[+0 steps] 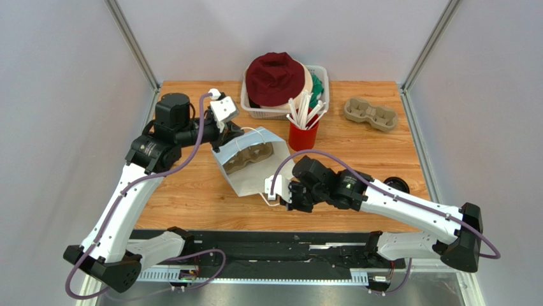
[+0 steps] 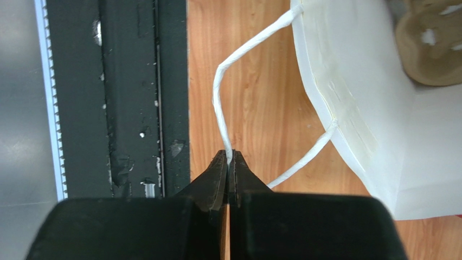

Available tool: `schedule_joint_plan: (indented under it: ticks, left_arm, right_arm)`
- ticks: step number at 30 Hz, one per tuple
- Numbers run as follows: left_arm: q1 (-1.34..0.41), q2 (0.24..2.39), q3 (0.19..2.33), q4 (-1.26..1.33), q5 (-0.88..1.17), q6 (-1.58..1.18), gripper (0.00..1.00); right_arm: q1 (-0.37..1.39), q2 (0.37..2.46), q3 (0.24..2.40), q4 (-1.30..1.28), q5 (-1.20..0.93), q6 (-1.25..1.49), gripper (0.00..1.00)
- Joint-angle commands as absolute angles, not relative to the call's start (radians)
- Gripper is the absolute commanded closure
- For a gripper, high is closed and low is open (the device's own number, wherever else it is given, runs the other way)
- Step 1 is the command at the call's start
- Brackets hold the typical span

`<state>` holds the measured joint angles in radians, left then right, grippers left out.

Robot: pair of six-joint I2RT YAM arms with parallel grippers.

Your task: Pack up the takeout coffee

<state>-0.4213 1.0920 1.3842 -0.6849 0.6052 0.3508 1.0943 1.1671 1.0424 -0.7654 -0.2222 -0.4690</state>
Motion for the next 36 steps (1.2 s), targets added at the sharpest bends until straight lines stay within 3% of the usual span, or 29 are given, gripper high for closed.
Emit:
schedule_joint_plan:
  ticks: [1,20,36]
  left_arm:
    - [-0.431,1.049,1.326,-0.738,0.647,0.454,0.95]
    - [-0.442,0.997,1.292,-0.804,0.647,0.506,0.96]
    - [-0.442,1.088,1.431,-0.640,0.324,0.373,0.94]
  right_arm:
    - [1.150,1.184,1.016,-0.726,-0.226,-0.474,1.00]
    - [1.204,1.201,1.061,-0.721,-0.152,-0.472,1.00]
    - [1.192,1.282,1.287,-0.598,0.199,-0.535,1.00]
